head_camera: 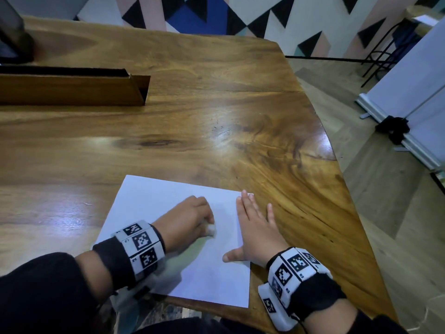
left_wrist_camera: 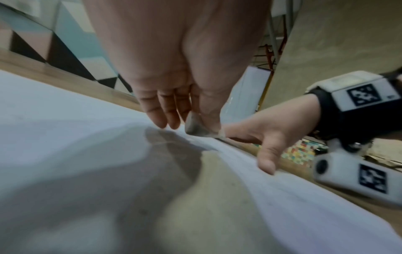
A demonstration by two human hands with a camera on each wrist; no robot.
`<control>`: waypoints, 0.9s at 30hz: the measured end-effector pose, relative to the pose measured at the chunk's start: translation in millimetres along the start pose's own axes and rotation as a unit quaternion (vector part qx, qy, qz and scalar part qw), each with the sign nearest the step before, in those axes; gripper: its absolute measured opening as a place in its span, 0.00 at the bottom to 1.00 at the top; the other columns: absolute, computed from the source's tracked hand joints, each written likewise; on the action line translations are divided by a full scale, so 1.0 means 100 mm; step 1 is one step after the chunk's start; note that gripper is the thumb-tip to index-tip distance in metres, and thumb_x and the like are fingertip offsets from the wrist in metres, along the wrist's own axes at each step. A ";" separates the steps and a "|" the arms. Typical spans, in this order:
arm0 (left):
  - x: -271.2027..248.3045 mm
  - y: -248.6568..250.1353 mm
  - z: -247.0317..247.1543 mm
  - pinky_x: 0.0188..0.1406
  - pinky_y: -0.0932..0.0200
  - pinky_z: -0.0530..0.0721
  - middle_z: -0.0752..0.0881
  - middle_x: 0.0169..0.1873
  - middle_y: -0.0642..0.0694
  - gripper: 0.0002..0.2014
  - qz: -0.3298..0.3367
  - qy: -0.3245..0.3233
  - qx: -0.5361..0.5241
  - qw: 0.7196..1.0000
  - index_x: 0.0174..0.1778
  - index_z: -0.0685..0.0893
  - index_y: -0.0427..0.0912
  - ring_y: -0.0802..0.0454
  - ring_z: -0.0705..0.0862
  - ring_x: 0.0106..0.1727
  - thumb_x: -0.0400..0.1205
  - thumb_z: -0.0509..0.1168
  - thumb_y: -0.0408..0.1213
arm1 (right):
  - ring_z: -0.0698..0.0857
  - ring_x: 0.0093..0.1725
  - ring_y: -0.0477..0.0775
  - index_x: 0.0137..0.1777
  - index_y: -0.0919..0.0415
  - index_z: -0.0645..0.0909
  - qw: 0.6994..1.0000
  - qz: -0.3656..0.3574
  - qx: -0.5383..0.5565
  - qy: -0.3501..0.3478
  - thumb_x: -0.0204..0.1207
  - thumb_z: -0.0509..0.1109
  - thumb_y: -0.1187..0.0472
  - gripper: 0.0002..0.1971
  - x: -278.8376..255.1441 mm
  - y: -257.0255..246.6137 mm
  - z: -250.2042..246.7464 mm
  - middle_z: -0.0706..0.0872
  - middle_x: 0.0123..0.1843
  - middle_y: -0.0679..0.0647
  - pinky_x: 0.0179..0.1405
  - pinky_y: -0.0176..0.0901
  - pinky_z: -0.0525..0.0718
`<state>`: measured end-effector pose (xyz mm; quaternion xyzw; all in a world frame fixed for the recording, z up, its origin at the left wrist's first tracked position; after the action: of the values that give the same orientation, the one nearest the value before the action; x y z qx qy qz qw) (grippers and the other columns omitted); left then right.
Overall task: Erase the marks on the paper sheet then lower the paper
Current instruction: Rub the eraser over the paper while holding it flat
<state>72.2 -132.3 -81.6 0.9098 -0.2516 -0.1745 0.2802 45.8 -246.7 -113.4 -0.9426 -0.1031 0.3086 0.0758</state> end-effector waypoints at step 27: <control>0.89 0.06 -0.31 0.43 0.61 0.70 0.84 0.51 0.37 0.10 -0.104 0.061 0.041 0.992 0.49 0.82 0.39 0.40 0.81 0.51 0.75 0.67 0.38 | 0.34 0.84 0.49 0.84 0.56 0.32 0.991 -0.011 0.124 0.057 0.59 0.84 0.45 0.69 0.08 0.25 -0.23 0.28 0.84 0.44 0.82 0.44 0.37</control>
<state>156.2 -173.1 -69.7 0.9506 -0.1453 -0.1360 0.2380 70.1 -270.5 -104.6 -0.9409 -0.0703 0.2634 0.2012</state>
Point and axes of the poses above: each hand's wrist, its own x-axis towards the middle knuckle, its own z-axis out of the palm, y = z × x, the point moved 9 cm from there along x, towards the middle knuckle
